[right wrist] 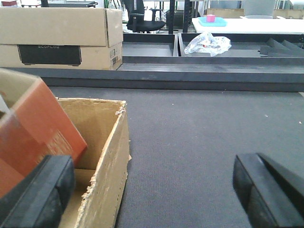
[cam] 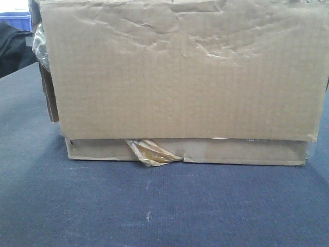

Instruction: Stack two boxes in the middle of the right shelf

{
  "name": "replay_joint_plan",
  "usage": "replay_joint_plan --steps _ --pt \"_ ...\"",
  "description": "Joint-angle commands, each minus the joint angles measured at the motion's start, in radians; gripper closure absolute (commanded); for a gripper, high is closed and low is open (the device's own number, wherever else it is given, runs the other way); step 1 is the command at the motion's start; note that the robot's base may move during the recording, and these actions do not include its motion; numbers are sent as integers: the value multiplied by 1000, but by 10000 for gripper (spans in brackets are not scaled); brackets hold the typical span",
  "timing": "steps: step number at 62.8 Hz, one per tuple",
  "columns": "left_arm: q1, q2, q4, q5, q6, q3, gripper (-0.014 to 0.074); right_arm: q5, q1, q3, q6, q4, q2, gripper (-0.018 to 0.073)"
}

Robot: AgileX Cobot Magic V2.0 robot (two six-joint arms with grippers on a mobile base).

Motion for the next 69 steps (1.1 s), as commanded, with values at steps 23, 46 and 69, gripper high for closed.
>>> replay_joint_plan --steps 23,46,69 --pt "-4 -7 -23 -2 -17 -15 -25 -12 2 -8 1 -2 -2 -10" --pt "12 -130 103 12 -4 -18 140 109 46 -145 1 -16 83 -10" --pt "156 -262 -24 12 49 223 140 440 140 -514 -4 -21 477 -10"
